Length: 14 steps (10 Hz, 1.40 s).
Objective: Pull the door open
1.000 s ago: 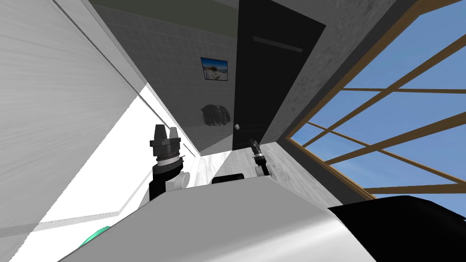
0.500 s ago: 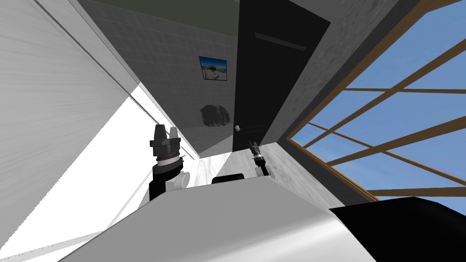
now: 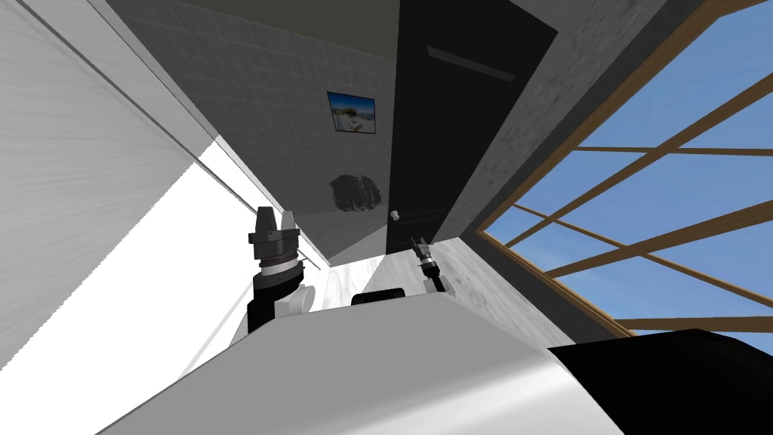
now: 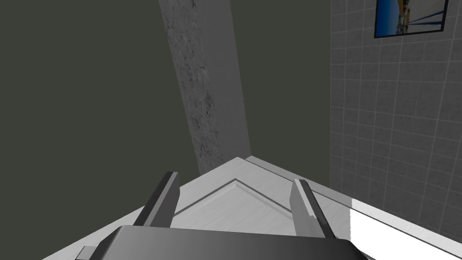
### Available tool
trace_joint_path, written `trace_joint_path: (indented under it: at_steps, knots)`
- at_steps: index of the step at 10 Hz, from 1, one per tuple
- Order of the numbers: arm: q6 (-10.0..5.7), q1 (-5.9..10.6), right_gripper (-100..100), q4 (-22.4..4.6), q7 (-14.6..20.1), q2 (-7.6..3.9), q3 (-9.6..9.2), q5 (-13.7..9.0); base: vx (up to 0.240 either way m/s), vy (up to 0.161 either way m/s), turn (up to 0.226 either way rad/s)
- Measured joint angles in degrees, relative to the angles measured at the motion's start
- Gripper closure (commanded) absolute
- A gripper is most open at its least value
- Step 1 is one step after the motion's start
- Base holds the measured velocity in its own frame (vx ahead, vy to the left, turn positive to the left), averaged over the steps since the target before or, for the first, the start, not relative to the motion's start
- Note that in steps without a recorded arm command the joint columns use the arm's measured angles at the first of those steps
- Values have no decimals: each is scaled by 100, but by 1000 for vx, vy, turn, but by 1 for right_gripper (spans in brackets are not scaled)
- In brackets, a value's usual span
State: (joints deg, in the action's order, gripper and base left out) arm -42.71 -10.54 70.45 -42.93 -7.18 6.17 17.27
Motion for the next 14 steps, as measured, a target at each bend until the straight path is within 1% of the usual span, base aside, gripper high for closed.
trace_joint_path:
  at_steps: [3,8,9,10,11,14]
  knots:
    - [-140,127,-100,-404,-354,-18,38,145,92,22,-25]
    - [-324,311,-100,-975,-881,-48,89,368,95,20,-24]
    - [-372,367,-100,-1117,-988,-49,104,405,127,29,-29]
    - [-422,377,-100,-1234,-1119,-56,113,467,151,44,-34]
    - [-473,441,-100,-1396,-1248,-66,130,515,142,35,-39]
    - [-579,553,-100,-1748,-1589,-84,161,666,140,25,-22]
